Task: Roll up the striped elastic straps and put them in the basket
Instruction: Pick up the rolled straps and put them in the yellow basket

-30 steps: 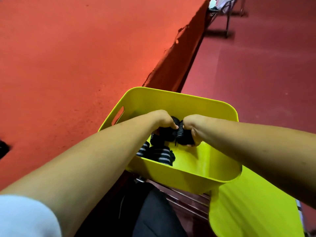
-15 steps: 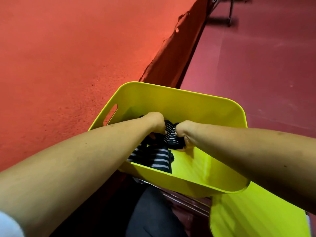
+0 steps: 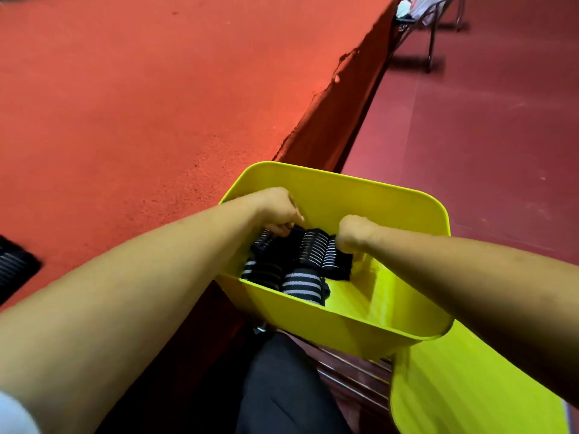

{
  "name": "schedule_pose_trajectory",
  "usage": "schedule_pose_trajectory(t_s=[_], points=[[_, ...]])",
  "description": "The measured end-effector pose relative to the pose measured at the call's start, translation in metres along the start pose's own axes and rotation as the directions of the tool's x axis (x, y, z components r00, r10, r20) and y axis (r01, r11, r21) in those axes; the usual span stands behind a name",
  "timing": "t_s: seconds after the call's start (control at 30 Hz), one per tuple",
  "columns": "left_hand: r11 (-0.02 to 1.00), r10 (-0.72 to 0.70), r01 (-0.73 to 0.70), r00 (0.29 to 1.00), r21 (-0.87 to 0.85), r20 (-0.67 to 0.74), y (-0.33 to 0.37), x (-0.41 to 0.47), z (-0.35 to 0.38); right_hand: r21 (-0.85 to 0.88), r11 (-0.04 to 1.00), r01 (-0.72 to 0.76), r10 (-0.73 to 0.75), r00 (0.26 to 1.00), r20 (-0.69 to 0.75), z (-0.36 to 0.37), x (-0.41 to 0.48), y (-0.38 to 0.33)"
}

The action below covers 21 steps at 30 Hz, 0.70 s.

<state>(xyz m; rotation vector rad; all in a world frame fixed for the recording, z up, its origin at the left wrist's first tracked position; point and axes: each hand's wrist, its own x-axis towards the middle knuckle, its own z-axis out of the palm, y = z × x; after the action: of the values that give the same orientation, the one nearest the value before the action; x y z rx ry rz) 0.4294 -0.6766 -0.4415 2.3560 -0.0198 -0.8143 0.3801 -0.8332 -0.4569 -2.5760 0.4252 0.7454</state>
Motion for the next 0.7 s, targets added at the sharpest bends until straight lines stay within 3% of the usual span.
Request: schedule_pose_trajectory(t_s=[0.07,0.13,0.27,0.37,0.53,0.7], points=[[0.962,0.111,-0.116,0.993,-0.247,-0.032,-0.006,-0.026,-0.028,-0.03,0.997,0.075,-0.075,0.997,0.004,-0.015,-0.007,-0.014],[0.914,0.175,-0.213,0.975,-0.347,-0.138,-0.015,-0.063,-0.057,0.153,0.976,0.155,-0.15,0.988,-0.045,-0.032,-0.015,-0.033],[0.92,0.118,-0.237,0.927,-0.312,-0.356,-0.054,-0.133,-0.115,0.492,0.782,0.383,-0.34,0.923,-0.179,-0.056,-0.054,-0.099],[0.925,0.009,-0.193,0.872,-0.327,-0.49,-0.104,-0.186,-0.15,0.583,0.663,0.47,-0.467,0.868,-0.169,-0.043,-0.088,-0.157],[0.922,-0.196,-0.059,0.783,-0.383,-0.591,-0.206,-0.258,-0.179,0.604,0.635,0.482,-0.579,0.814,-0.041,0.027,-0.134,-0.236],[0.903,-0.374,0.098,0.655,-0.418,-0.656,-0.298,-0.293,-0.18,0.701,0.65,0.292,-0.571,0.797,0.198,0.107,-0.152,-0.285]])
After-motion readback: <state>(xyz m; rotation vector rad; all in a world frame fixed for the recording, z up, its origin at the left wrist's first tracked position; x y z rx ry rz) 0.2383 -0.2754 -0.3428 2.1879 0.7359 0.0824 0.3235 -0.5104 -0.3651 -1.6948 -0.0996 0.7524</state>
